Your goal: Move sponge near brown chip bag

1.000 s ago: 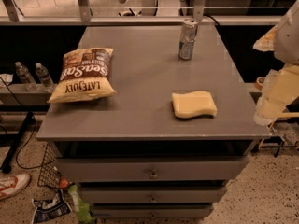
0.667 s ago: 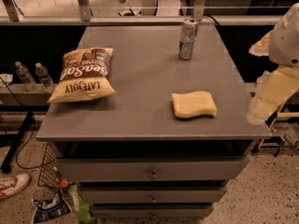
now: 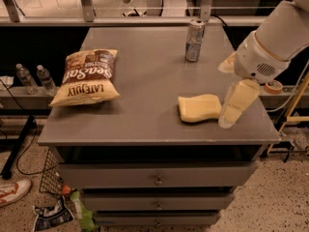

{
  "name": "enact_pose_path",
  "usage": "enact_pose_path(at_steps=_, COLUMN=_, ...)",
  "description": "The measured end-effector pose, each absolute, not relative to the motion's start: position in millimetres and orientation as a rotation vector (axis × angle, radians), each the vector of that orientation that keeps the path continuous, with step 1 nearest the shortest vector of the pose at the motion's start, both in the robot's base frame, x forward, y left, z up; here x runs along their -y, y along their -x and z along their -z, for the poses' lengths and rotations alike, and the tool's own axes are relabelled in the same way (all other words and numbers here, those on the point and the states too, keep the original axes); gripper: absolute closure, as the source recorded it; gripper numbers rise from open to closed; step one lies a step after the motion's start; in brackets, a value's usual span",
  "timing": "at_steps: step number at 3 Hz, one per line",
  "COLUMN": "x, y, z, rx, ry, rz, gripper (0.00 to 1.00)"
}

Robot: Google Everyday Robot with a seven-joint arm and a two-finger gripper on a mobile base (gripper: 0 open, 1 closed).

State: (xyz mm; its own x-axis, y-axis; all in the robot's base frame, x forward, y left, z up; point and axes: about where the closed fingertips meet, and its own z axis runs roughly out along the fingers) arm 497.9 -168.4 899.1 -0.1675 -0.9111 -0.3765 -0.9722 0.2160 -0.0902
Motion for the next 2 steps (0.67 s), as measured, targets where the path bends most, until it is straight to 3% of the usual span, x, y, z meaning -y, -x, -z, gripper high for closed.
enact_pose_path(at_steps=2, x=135.6, y=-528.5, z=-837.1, rx=-2.153, ry=1.884, rz=-0.247, gripper=0.03)
